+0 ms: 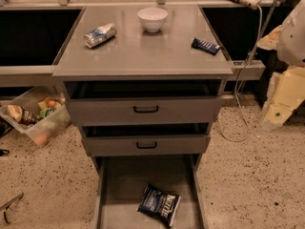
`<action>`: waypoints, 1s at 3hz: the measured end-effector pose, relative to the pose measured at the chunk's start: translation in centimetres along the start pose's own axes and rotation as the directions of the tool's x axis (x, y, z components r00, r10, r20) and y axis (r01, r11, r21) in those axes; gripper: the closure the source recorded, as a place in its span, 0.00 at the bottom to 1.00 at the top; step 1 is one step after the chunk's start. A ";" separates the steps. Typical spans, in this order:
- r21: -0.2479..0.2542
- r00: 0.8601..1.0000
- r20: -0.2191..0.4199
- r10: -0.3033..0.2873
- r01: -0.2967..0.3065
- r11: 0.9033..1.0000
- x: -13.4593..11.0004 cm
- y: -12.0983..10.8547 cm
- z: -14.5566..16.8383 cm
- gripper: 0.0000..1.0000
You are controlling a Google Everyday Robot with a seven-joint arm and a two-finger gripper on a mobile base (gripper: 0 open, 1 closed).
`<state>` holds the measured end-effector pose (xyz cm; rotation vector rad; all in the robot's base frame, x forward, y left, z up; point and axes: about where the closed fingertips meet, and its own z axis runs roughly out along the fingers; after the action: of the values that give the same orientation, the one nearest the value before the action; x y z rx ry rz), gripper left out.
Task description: Pick blue chip bag from bottom drawer and place on counter
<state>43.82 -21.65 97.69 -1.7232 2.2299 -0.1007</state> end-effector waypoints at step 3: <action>-0.016 0.995 0.095 -0.029 0.030 0.999 -0.3 1.2 5.6 0.00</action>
Offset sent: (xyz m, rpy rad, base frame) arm 0.0069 0.0056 -0.0371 0.0357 -0.0009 0.0388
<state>44.44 -20.25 92.14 -1.7332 2.1442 -0.0066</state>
